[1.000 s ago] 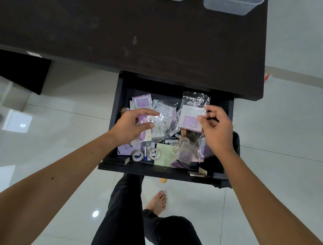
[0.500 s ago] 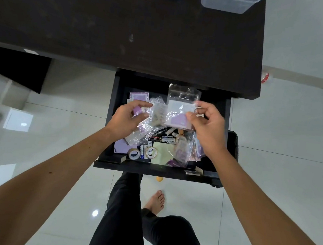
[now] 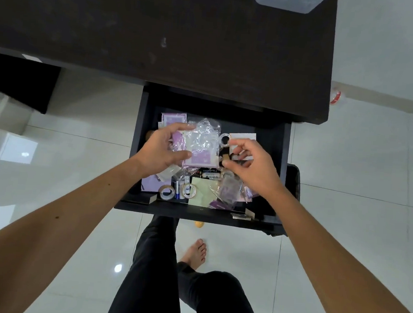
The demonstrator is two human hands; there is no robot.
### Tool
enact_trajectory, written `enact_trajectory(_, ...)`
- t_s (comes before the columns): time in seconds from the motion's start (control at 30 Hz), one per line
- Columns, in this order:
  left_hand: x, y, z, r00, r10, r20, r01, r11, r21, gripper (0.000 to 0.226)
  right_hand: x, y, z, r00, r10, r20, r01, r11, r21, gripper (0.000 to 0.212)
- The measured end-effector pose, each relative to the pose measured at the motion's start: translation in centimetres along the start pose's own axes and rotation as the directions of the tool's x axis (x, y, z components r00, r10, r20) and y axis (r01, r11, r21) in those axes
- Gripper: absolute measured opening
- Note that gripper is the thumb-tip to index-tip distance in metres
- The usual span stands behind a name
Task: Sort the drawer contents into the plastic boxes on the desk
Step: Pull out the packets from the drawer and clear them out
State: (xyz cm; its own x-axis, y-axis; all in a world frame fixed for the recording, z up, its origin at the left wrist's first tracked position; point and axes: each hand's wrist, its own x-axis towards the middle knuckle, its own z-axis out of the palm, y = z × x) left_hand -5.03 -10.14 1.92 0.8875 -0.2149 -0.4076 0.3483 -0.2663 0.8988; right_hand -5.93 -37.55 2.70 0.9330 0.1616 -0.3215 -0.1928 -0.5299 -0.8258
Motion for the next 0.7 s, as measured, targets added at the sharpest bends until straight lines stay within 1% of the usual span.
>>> enact_trajectory(0.07,-0.3,-0.1,-0.4,0.999,0.043,0.023,-0.043,0.999,-0.023,0.083,-0.2,1.3,-0.9,0.979,0.005,0.206,0.048,0.966,-0.254,0.046)
enact_trajectory(0.1,-0.4,-0.2,-0.5,0.998,0.054,0.03,-0.054,0.998,-0.012,0.09,-0.3,1.7,-1.2,0.957,0.031,0.288,0.077,0.932,-0.355,0.046)
enact_trajectory(0.13,-0.4,-0.3,-0.7,0.998,0.058,0.033,-0.058,0.998,0.002,0.096,-0.4,1.9,-1.3,0.941,0.05,0.335,0.104,0.899,-0.425,0.045)
enact_trajectory(0.2,-0.2,-0.3,-0.9,0.997,0.06,0.04,-0.06,0.998,0.011,0.105,-0.6,2.0,-1.3,0.938,0.036,0.344,0.147,0.858,-0.493,0.034)
enact_trajectory(0.27,-0.1,-0.3,-0.9,0.997,0.067,0.037,-0.067,0.998,0.003,0.106,-0.6,1.8,-1.3,0.952,-0.009,0.306,0.171,0.846,-0.506,0.021)
enact_trajectory(0.33,0.0,-0.1,-0.8,0.997,0.076,0.028,-0.076,0.997,-0.015,0.095,-0.5,1.7,-1.4,0.961,-0.024,0.275,0.164,0.852,-0.498,0.015)
enact_trajectory(0.4,-0.1,-0.1,-0.8,0.997,0.078,0.022,-0.077,0.997,-0.031,0.074,-0.3,1.4,-1.7,0.966,-0.023,0.256,0.146,0.868,-0.475,0.012)
enact_trajectory(0.47,-0.2,-0.2,-0.8,0.997,0.075,0.022,-0.074,0.997,-0.025,0.063,-0.3,0.6,-2.1,0.972,-0.008,0.236,0.106,0.908,-0.405,0.011)
enact_trajectory(0.53,-0.1,-0.3,-1.0,0.998,0.059,0.018,-0.059,0.998,-0.02,0.063,-0.3,-0.3,-2.5,0.978,0.019,0.209,0.044,0.956,-0.29,0.012)
enact_trajectory(0.6,-0.1,-0.4,-1.0,0.999,0.048,0.018,-0.048,0.999,-0.014,0.065,0.0,-1.1,-2.6,0.982,0.013,0.188,0.013,0.99,-0.14,0.011)
enact_trajectory(0.7,-0.2,-0.1,-0.8,0.998,0.056,0.031,-0.055,0.998,-0.007,0.066,0.5,-2.1,-2.2,0.989,0.023,0.144,-0.028,0.999,0.029,0.012)
